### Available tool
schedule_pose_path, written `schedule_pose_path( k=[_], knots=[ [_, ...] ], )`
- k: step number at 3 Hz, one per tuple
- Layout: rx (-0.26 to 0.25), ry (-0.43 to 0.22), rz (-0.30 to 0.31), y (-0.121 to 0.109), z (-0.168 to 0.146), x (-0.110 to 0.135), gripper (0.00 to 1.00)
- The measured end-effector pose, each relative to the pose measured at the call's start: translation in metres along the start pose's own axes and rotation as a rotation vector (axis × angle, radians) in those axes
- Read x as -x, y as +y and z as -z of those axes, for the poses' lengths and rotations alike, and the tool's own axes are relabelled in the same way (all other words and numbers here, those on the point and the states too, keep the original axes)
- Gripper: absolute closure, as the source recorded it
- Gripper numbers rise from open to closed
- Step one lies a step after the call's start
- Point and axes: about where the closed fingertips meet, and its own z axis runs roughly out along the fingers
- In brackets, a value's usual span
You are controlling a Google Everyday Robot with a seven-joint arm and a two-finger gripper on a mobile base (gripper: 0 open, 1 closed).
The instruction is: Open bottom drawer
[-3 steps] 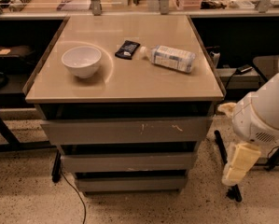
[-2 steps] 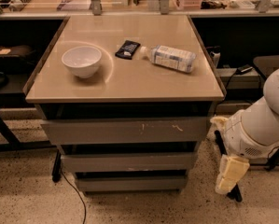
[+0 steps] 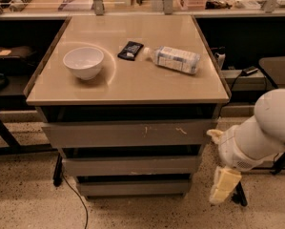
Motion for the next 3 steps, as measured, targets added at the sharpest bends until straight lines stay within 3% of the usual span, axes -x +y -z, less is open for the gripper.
schedule_pose_path(
  k=[1, 3],
  knots=[
    [0.018, -0.075, 0.042, -0.002, -0.068, -0.002, 0.0],
    [0.096, -0.122, 0.124, -0.001, -0.19, -0.008, 0.0]
  ],
)
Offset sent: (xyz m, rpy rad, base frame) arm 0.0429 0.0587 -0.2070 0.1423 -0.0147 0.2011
